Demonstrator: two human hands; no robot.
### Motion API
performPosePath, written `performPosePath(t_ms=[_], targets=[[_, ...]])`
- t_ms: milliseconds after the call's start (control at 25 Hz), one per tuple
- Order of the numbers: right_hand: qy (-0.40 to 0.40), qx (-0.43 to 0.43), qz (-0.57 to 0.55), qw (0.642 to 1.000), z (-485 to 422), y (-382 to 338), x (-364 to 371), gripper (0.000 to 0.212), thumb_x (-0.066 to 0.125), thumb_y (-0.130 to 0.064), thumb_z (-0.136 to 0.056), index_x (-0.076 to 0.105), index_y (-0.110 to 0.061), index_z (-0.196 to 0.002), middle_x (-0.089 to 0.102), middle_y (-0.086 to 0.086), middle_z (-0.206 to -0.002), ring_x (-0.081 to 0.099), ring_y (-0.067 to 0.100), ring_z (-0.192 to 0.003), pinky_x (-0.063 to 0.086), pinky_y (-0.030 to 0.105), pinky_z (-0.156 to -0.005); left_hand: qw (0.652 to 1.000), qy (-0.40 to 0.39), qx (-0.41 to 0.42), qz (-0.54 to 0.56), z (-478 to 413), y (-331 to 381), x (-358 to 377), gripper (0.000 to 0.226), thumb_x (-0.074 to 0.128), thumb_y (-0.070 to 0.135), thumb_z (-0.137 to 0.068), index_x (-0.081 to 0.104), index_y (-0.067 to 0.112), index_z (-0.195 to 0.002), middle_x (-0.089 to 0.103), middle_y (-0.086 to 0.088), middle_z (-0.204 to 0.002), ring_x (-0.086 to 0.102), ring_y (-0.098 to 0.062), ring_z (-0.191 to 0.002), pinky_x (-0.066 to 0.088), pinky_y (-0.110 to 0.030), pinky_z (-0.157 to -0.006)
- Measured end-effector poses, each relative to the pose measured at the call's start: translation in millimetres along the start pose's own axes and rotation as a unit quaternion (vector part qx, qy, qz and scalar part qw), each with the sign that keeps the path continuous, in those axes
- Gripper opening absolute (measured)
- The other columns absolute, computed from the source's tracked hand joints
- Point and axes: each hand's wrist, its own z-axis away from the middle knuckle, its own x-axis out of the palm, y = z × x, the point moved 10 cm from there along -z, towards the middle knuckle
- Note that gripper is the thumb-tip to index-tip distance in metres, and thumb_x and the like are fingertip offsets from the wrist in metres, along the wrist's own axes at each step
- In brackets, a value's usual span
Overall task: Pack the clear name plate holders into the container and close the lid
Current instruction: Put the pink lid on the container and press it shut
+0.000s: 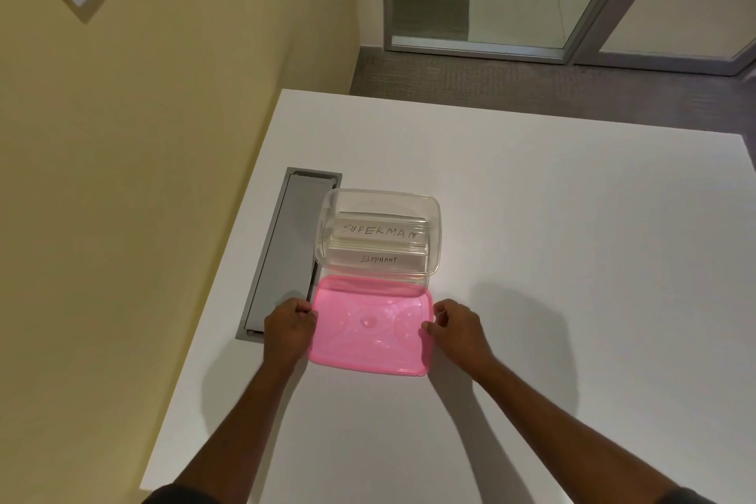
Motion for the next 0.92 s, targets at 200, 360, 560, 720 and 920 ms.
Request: performPosePath(t_ms=[200,360,560,720,920], targets=[[0.01,-0.001,-0.037,0.999,6,1,-6,0.018,0.078,-0.022,-0.09,0.07,-0.013,-0.103,0.072,0.002,-0.093,0.069,0.025,-0.088,0.06,0.045,-0.083,0.999,0.007,-0.017,0.026,10,-1,-1,0.011,0.067,0.007,-0.091,0.078,0.011,-0.091,0.073,0.001,-0.084,0.068,-0.024,-0.084,0.048,-0.026,-0.067],[0.022,-0.055,-0.041,0.997,21,-6,-22,0.023,0.075,-0.013,-0.089,0.076,-0.019,-0.11,0.077,0.001,-0.083,0.074,0.021,-0.078,0.064,0.043,-0.079,0.999,0.012,-0.01,0.05,21,-2,-10,0.012,0.07,0.006,-0.09,0.08,0.012,-0.094,0.077,-0.002,-0.087,0.072,-0.027,-0.084,0.052,-0.03,-0.071],[0.05,-0.125,-0.059,0.989,39,-17,-50,0.055,0.065,0.002,-0.089,0.078,-0.04,-0.123,0.08,-0.009,-0.091,0.072,0.006,-0.079,0.055,0.014,-0.076,0.995,-0.004,-0.027,0.093,31,-3,-24,0.02,0.073,0.002,-0.091,0.083,0.01,-0.105,0.081,-0.008,-0.097,0.075,-0.03,-0.092,0.063,-0.042,-0.089],[0.062,-0.139,-0.094,0.984,45,-20,-68,0.045,0.078,0.005,-0.088,0.08,-0.023,-0.123,0.078,-0.002,-0.101,0.071,0.001,-0.088,0.059,0.016,-0.082,0.989,-0.028,-0.024,0.142,37,6,-34,0.022,0.076,0.001,-0.09,0.083,0.023,-0.088,0.082,0.001,-0.081,0.073,-0.014,-0.069,0.058,-0.022,-0.063],[0.063,-0.169,-0.157,0.971,54,-29,-87,0.037,0.082,0.006,-0.086,0.084,-0.02,-0.113,0.078,-0.003,-0.103,0.072,0.001,-0.094,0.059,0.01,-0.078,0.981,-0.017,-0.049,0.189,38,7,-55,0.015,0.075,0.005,-0.088,0.085,0.016,-0.09,0.083,-0.006,-0.083,0.076,-0.017,-0.065,0.063,-0.03,-0.066]])
